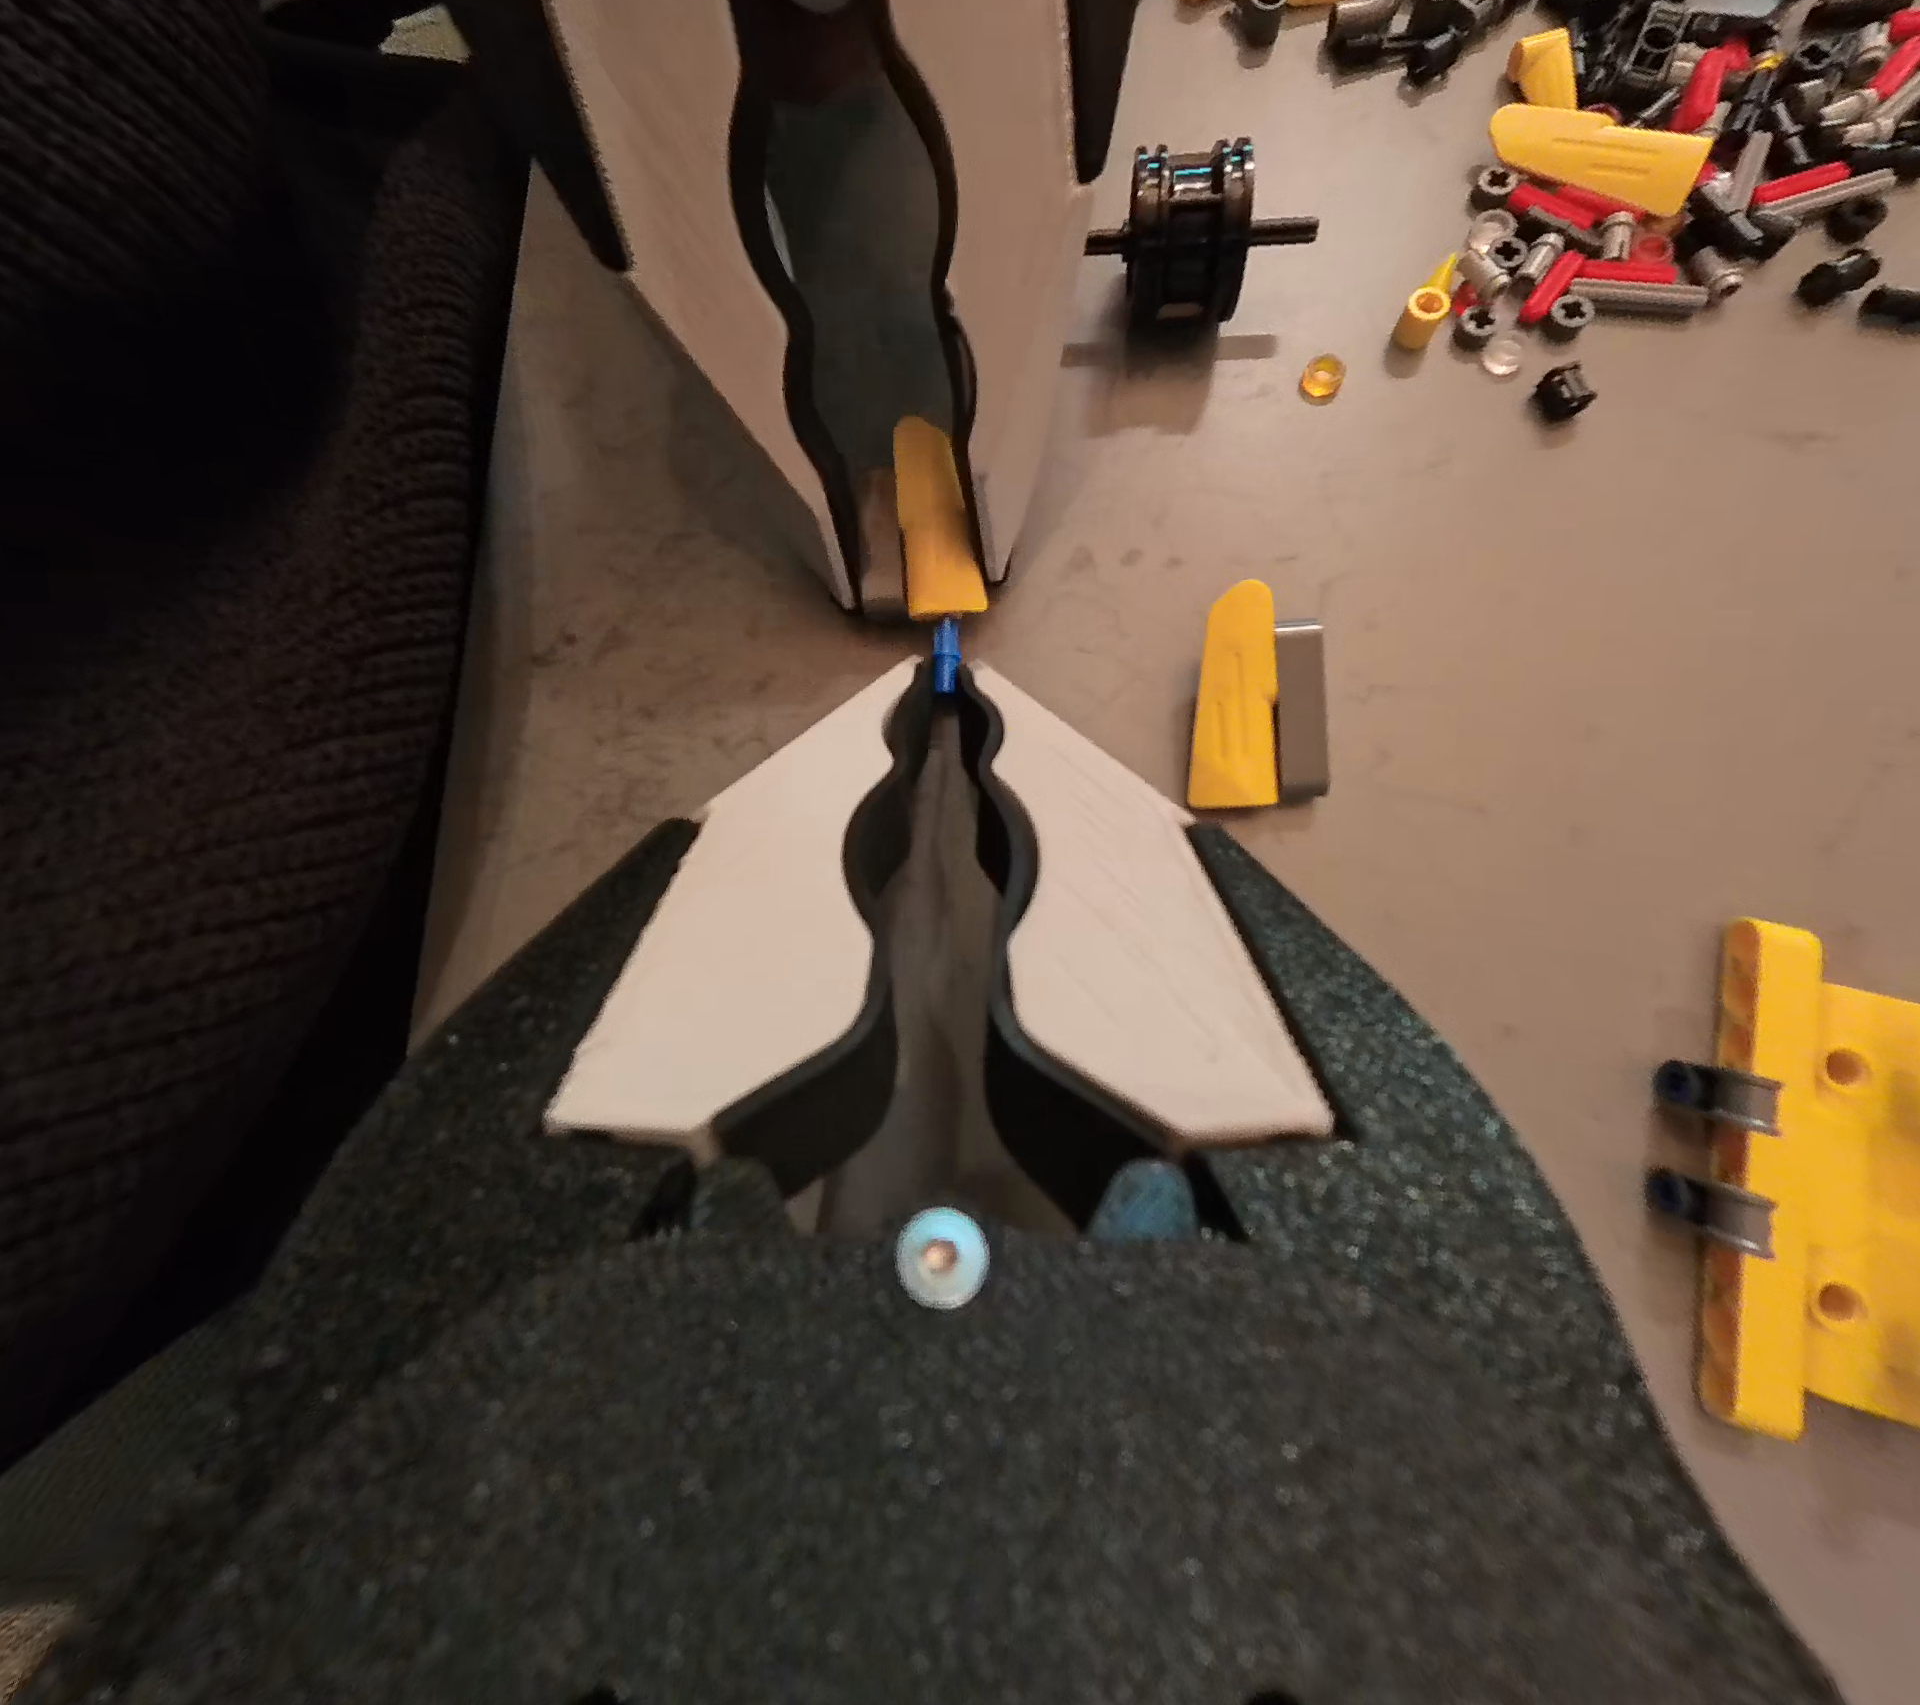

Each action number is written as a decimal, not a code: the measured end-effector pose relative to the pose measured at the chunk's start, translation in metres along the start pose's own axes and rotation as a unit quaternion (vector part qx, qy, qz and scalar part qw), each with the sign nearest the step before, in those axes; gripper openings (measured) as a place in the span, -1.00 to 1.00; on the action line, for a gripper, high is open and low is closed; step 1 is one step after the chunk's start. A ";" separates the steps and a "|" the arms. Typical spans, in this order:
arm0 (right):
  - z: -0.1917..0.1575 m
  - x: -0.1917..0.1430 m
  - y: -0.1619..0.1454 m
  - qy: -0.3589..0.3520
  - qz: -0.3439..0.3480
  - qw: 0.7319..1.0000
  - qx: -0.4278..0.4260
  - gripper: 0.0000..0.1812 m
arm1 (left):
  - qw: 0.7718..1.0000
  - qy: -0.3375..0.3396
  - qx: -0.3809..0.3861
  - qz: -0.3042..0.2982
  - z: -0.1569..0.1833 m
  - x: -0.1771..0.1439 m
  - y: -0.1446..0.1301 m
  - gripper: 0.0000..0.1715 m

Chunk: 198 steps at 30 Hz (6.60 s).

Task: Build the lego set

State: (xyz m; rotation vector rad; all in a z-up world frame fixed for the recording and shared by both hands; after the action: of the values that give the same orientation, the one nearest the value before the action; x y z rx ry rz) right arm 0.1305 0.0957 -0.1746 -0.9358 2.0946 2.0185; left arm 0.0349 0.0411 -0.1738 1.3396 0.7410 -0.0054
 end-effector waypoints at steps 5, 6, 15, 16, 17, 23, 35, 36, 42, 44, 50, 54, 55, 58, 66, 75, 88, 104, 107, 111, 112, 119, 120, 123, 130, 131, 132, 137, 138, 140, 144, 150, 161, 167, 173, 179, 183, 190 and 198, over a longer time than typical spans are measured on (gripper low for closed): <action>0.000 -0.004 0.006 0.016 0.033 0.999 0.013 -0.96 | 0.999 0.000 -0.018 0.043 -0.003 -0.007 0.002 -0.77; 0.000 -0.004 0.006 0.021 0.037 0.999 0.017 -0.96 | 0.999 0.000 -0.021 0.049 -0.004 -0.008 0.003 -0.77; 0.000 -0.006 0.010 0.017 0.054 0.998 -0.002 -0.96 | 0.997 -0.010 -0.031 0.070 -0.004 -0.013 0.005 -0.77; -0.001 -0.006 0.010 0.017 0.052 0.998 -0.003 -0.96 | 0.997 -0.011 -0.030 0.067 -0.004 -0.012 0.005 -0.77; -0.001 -0.005 0.009 0.016 0.051 0.999 -0.006 -0.96 | 0.998 -0.013 -0.029 0.063 -0.004 -0.012 0.004 -0.77; -0.002 -0.005 0.009 0.018 0.048 0.999 -0.015 -0.96 | 0.997 -0.022 -0.037 0.057 -0.004 -0.011 0.003 -0.77; -0.006 0.001 0.002 0.024 0.008 0.999 -0.026 -0.96 | 0.998 -0.040 -0.042 0.018 -0.001 -0.003 -0.002 -0.77; -0.007 0.002 0.000 0.024 0.001 0.999 -0.027 -0.96 | 0.998 -0.041 -0.040 0.012 -0.001 -0.002 -0.003 -0.77; -0.008 0.003 -0.001 0.024 -0.008 1.000 -0.015 -0.96 | 0.998 -0.043 -0.040 0.010 0.000 -0.001 -0.003 -0.77; -0.007 0.003 -0.001 0.023 -0.007 1.000 -0.009 -0.96 | 0.998 -0.041 -0.037 0.010 0.000 -0.001 -0.003 -0.77; -0.006 0.003 -0.001 0.027 -0.003 1.000 -0.002 -0.96 | 0.999 -0.035 -0.025 0.008 0.001 -0.001 -0.003 -0.77; -0.006 0.003 -0.001 0.027 -0.004 1.000 0.002 -0.96 | 0.999 -0.037 -0.028 0.008 0.001 -0.001 -0.004 -0.77; -0.006 0.003 -0.001 0.027 -0.005 1.000 0.002 -0.96 | 0.999 -0.037 -0.029 0.008 0.001 -0.001 -0.004 -0.77; -0.007 0.004 -0.001 0.023 -0.007 1.000 -0.004 -0.96 | 0.999 -0.037 -0.028 0.007 0.001 -0.001 -0.004 -0.77; -0.008 0.004 -0.001 0.017 -0.008 1.000 -0.013 -0.96 | 1.000 -0.025 -0.005 0.004 0.003 -0.001 -0.004 -0.77; -0.009 0.005 -0.001 0.015 -0.009 1.000 -0.013 -0.96 | 1.000 -0.020 0.005 0.003 0.004 -0.001 -0.005 -0.77; -0.004 0.005 -0.001 0.035 -0.006 0.999 0.037 -0.96 | 0.999 -0.034 -0.014 0.006 0.001 -0.002 -0.004 -0.77; -0.001 -0.001 0.003 0.061 0.029 0.994 0.082 -0.96 | 0.997 -0.047 -0.036 0.044 -0.001 -0.008 0.001 -0.77; -0.001 -0.001 0.005 0.069 0.035 0.993 0.085 -0.96 | 0.997 -0.051 -0.037 0.052 -0.001 -0.010 0.002 -0.77; -0.002 -0.002 0.006 0.072 0.041 0.993 0.081 -0.96 | 0.996 -0.053 -0.035 0.059 0.000 -0.011 0.003 -0.77; -0.002 -0.002 0.007 0.074 0.045 0.993 0.082 -0.96 | 0.996 -0.055 -0.037 0.063 0.000 -0.012 0.004 -0.77; -0.001 -0.005 0.009 0.083 0.062 0.990 0.091 -0.96 | 0.994 -0.057 -0.038 0.084 0.000 -0.015 0.007 -0.77; -0.001 -0.005 0.010 0.085 0.066 0.990 0.093 -0.96 | 0.994 -0.058 -0.039 0.089 -0.001 -0.016 0.008 -0.77; -0.001 -0.006 0.011 0.090 0.075 0.988 0.098 -0.96 | 0.993 -0.058 -0.035 0.098 0.000 -0.018 0.009 -0.77; 0.000 -0.005 0.009 0.090 0.067 0.988 0.109 -0.96 | 0.995 -0.047 -0.019 0.089 0.002 -0.016 0.008 -0.77; 0.000 -0.005 0.010 0.092 0.068 0.987 0.112 -0.96 | 0.995 -0.048 -0.019 0.090 0.002 -0.016 0.008 -0.77; 0.000 -0.005 0.009 0.095 0.068 0.986 0.116 -0.96 | 0.994 -0.050 -0.018 0.091 0.002 -0.016 0.008 -0.77; 0.001 -0.006 0.007 0.110 0.066 0.980 0.151 -0.96 | 0.995 -0.048 -0.002 0.089 0.005 -0.014 0.008 -0.77; 0.001 -0.006 0.007 0.112 0.065 0.979 0.156 -0.96 | 0.995 -0.048 0.000 0.088 0.005 -0.014 0.008 -0.77; 0.001 -0.006 0.007 0.115 0.065 0.978 0.162 -0.96 | 0.995 -0.049 0.002 0.088 0.006 -0.014 0.008 -0.77; 0.000 -0.005 0.005 0.119 0.060 0.976 0.173 -0.96 | 0.995 -0.050 0.005 0.081 0.007 -0.013 0.007 -0.77; 0.000 -0.004 0.004 0.125 0.058 0.974 0.183 -0.97 | 0.996 -0.052 0.008 0.077 0.007 -0.012 0.007 -0.77; 0.000 -0.002 0.000 0.137 0.043 0.966 0.216 -0.97 | 0.996 -0.059 0.014 0.063 0.010 -0.009 0.005 -0.77; 0.001 0.000 -0.004 0.138 0.031 0.960 0.241 -0.97 | 0.997 -0.054 0.026 0.050 0.011 -0.005 0.004 -0.78; 0.001 0.000 -0.004 0.143 0.032 0.957 0.251 -0.97 | 0.997 -0.055 0.026 0.052 0.011 -0.005 0.005 -0.78; 0.000 0.001 -0.006 0.154 0.024 0.952 0.262 -0.97 | 0.996 -0.067 0.026 0.044 0.013 -0.003 0.004 -0.78; -0.005 0.003 -0.008 0.161 0.008 0.956 0.245 -0.97 | 0.995 -0.084 0.030 0.033 0.016 -0.001 0.003 -0.78; -0.004 0.003 -0.008 0.147 0.005 0.961 0.235 -0.97 | 0.996 -0.077 0.032 0.025 0.016 0.001 0.002 -0.78; -0.005 0.004 -0.007 0.115 -0.004 0.973 0.198 -0.97 | 0.997 -0.056 0.042 0.013 0.016 0.003 0.000 -0.78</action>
State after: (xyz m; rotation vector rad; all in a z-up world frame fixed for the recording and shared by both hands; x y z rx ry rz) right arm 0.1324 0.0898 -0.1819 -1.1376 2.4749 1.4559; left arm 0.0447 0.0285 -0.1750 1.4177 0.6352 -0.0917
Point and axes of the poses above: each gripper's, where its closed fingertips meet, x out along the fingers, y out of its top, z = x × y across the jaws, the point moved 7 cm from there along -x, back along the fingers, and after that the axes turned 15 degrees about z, right-handed, at the moved point
